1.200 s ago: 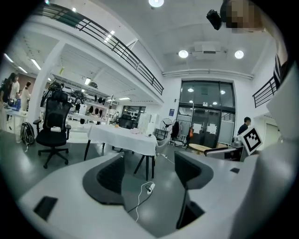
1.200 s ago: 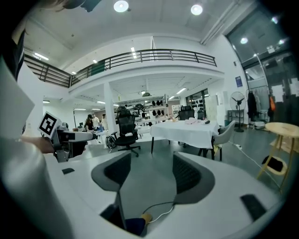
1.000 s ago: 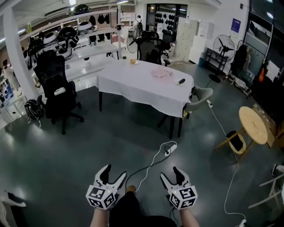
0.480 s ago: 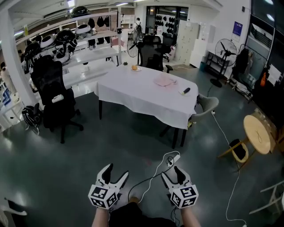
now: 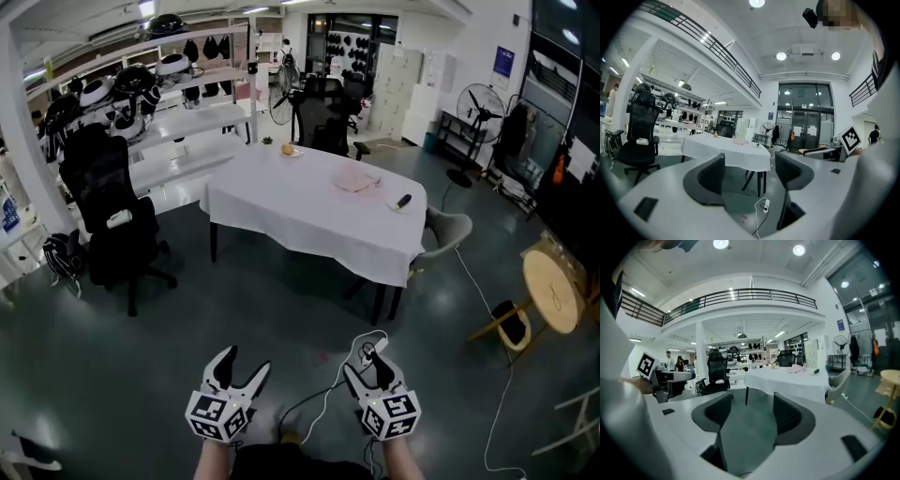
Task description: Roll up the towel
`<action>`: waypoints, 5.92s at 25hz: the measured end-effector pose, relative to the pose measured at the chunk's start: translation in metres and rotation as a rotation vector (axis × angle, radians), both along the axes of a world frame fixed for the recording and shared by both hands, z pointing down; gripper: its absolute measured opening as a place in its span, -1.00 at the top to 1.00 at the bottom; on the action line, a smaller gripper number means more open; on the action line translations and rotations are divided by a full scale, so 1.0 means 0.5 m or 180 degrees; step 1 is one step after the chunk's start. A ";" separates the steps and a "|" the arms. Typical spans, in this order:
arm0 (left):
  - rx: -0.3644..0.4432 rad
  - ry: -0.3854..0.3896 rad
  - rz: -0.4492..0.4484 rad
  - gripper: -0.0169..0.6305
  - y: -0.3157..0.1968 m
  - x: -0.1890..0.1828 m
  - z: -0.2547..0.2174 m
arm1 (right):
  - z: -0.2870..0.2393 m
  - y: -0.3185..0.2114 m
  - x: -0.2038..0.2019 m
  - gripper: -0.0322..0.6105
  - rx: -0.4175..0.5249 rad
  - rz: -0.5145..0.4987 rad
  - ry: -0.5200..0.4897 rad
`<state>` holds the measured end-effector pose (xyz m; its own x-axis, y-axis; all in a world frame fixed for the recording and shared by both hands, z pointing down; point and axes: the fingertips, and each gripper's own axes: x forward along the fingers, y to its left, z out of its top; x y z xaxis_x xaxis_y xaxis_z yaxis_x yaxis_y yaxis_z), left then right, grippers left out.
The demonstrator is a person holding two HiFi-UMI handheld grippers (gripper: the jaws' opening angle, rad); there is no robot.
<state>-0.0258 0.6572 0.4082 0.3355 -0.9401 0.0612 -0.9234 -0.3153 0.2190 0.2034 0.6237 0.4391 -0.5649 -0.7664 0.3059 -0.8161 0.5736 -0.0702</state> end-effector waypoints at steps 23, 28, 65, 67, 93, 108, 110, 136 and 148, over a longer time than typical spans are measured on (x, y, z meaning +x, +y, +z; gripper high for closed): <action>-0.0322 0.0095 -0.0301 -0.13 -0.004 -0.102 0.084 | 0.072 -0.051 -0.102 0.04 -0.0262 -0.0228 0.0082; -0.0297 0.0079 -0.0379 -0.13 -0.065 -0.137 0.078 | 0.071 -0.116 -0.145 0.04 -0.0258 -0.0351 0.0076; -0.0117 0.0156 -0.0527 -0.13 -0.629 -0.233 0.052 | 0.078 -0.672 -0.263 0.05 -0.0241 -0.0527 0.0085; -0.0151 0.0139 -0.0549 -0.13 -0.623 -0.237 0.060 | 0.090 -0.663 -0.259 0.05 -0.0285 -0.0528 0.0109; -0.0265 0.0097 -0.0421 -0.13 -0.878 -0.293 0.075 | 0.100 -0.905 -0.316 0.06 -0.0375 -0.0448 0.0136; -0.0104 0.0036 -0.0245 -0.13 -1.182 -0.448 0.012 | 0.045 -1.186 -0.458 0.06 -0.0227 -0.0248 0.0097; -0.0092 0.0032 -0.0204 -0.13 -1.212 -0.457 0.008 | 0.042 -1.214 -0.470 0.06 -0.0211 -0.0214 0.0083; -0.0358 0.0061 0.0262 -0.13 -1.330 -0.441 0.085 | 0.108 -1.289 -0.439 0.06 -0.0439 0.0287 0.0103; -0.0469 -0.0032 0.0875 -0.13 -1.489 -0.276 0.100 | 0.132 -1.356 -0.263 0.07 -0.0600 0.0935 0.0012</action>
